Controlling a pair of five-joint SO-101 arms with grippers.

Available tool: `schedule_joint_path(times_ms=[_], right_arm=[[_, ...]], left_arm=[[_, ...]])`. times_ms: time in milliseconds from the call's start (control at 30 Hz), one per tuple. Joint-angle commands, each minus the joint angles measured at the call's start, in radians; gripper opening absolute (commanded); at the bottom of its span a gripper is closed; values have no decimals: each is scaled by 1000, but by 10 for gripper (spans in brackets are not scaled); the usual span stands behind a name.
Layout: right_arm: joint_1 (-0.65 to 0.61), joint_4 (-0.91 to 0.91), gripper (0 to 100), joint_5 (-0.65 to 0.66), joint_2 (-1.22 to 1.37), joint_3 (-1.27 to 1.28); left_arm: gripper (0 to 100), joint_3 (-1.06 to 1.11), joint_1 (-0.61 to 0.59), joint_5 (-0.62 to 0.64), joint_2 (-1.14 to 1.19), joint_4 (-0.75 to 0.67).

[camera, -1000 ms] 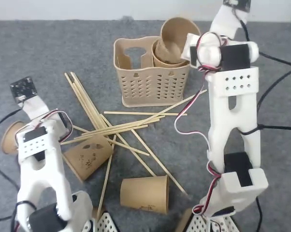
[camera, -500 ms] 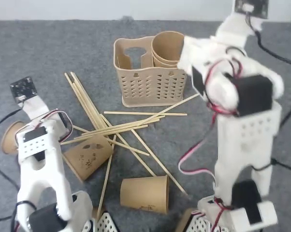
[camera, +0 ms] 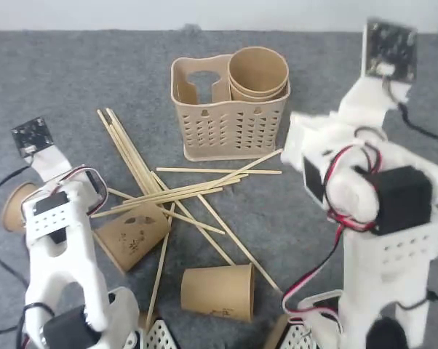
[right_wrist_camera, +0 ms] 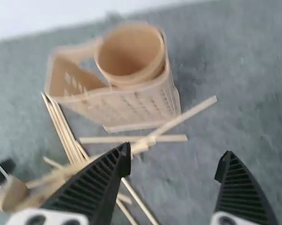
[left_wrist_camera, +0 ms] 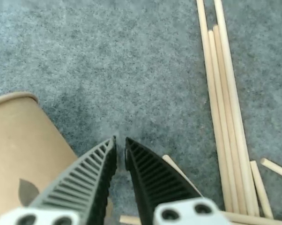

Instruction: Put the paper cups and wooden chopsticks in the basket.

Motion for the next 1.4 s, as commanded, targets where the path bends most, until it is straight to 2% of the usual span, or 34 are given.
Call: schedule_joint_path(times_ms=[0,233,467,533,700,800,900,1067,1367], right_arm=[[-1,-8,299,15,-134,189],[-1,-27,299,18,-341,546],[21,-27,286,259,-501,911],[58,-31,228,278,-526,973],[171,-154,0,353,-575,1086],[236,-249,43,387,-572,1165],[274,-378,8,408,-570,1274],[275,-582,8,399,-570,1462],[361,-742,9,408,-570,1659]], left_arm=[[30,-4,-8,0,2,-25],[30,-2,-8,0,2,-23],[31,2,-3,0,2,-21],[31,2,-3,0,2,-23],[31,2,-3,0,2,-23],[31,2,-3,0,2,-23],[31,2,-3,0,2,-21],[30,4,-8,0,-6,-6],[30,-15,-9,-46,-11,48]])
